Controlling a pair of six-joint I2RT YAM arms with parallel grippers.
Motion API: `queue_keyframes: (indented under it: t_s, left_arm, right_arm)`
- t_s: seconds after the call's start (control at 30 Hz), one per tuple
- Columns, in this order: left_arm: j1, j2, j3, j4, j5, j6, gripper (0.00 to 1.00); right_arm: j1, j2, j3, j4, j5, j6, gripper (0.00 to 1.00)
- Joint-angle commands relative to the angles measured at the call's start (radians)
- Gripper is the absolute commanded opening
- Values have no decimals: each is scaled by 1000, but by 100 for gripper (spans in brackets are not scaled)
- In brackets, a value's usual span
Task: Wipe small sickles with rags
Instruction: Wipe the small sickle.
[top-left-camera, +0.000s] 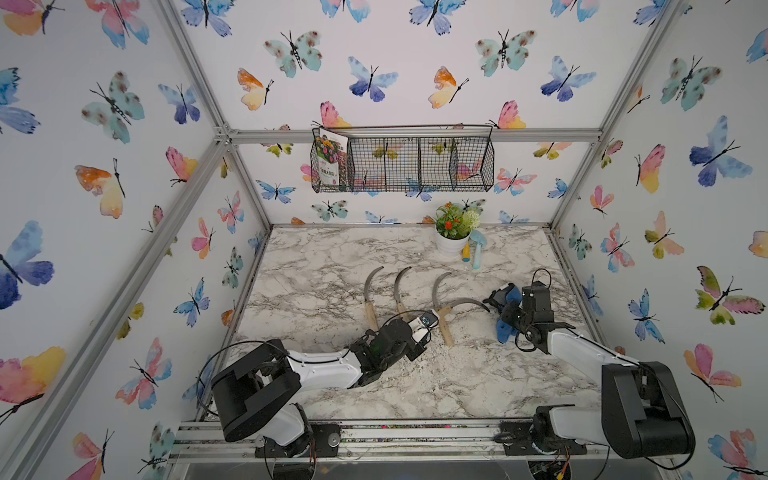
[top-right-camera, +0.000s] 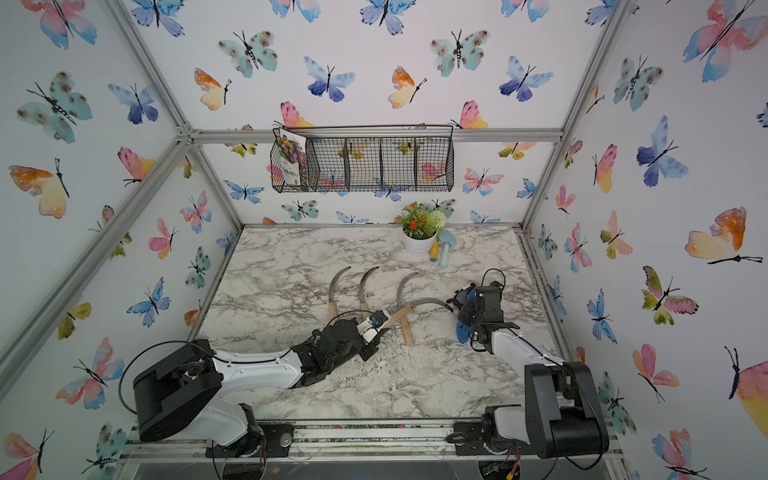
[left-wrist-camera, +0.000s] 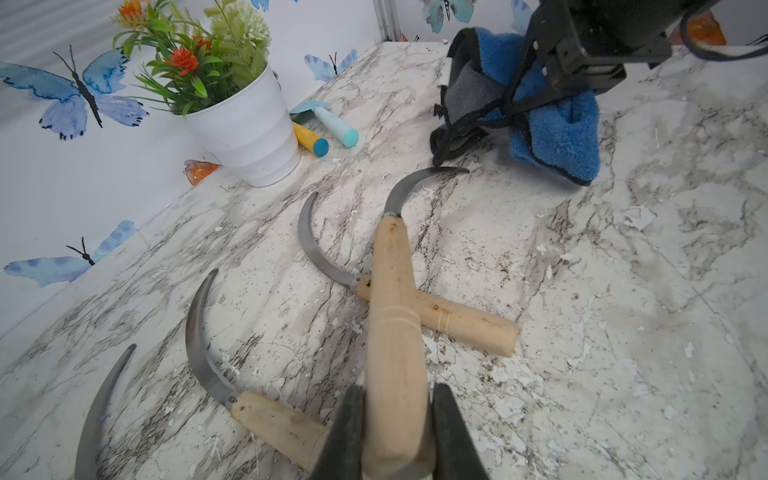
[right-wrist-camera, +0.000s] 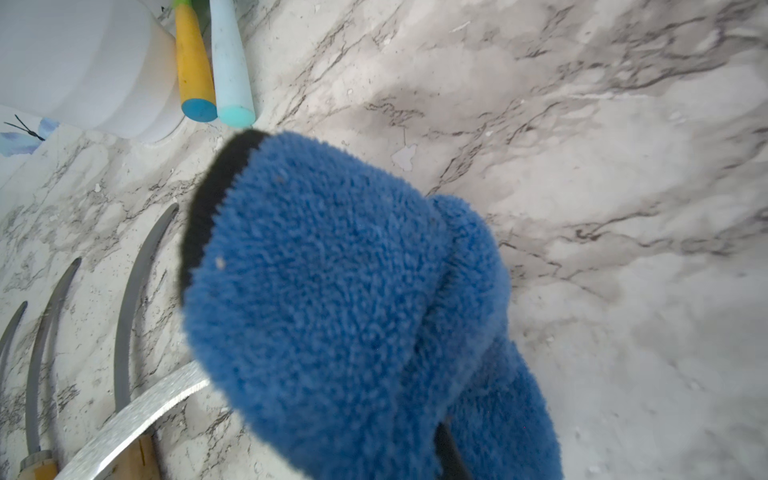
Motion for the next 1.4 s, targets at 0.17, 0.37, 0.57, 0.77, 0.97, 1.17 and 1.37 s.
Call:
queue_keyframes:
  t_s: [0.17,0.37,0.57,0.77,0.97,1.17,1.37]
  left_arm:
    - [-4,1,15,0,-1,13,0]
    - [-4,5,18,0,3,13,0]
    - [-4,9,20,2,4,13,0]
    - [-4,17,22,0,-1,13,0]
    - [-4,13,21,1,-3,11,0]
    - [-4,5,14,6,-8,8,0]
    - [-4,-5,9,9,-9,7,0]
  right_arm:
    - [23,131,37,145,-248,-44,2]
    - [150,96,54,136,-239,-39,2]
    - [282,51,75,127,-214,-22,2]
    - [334,-2,66,119,-198,-14,2]
    - [333,46,67,104,-109,-12,2]
    - [244,147,75,68,-45,-12,2]
    - [38,202,0,135,-160,-17,2]
